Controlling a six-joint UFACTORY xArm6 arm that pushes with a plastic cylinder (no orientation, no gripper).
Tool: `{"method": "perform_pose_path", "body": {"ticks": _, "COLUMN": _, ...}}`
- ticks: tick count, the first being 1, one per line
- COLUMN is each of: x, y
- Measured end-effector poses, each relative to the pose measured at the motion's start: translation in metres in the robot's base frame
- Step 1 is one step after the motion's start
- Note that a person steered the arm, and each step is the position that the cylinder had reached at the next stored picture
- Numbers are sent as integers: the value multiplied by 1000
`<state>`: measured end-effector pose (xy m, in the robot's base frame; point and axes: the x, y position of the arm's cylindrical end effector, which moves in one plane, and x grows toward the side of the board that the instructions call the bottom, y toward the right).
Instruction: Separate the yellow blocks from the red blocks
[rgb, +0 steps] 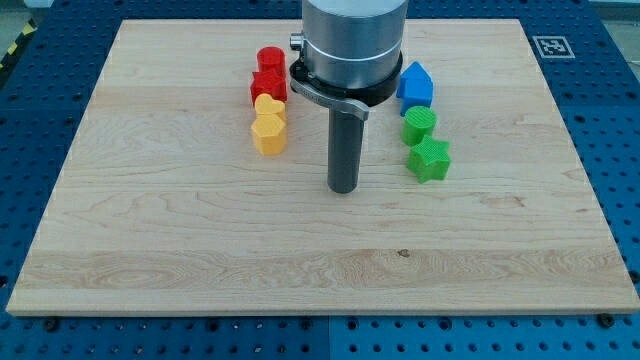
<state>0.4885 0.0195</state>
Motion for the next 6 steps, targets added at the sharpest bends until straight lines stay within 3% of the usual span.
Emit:
{"method": "perform_pose_path", "body": {"ticks": 3, "x": -53, "y": -33}}
{"method": "perform_pose_path", "body": {"ticks": 6, "x": -70, "y": -114}}
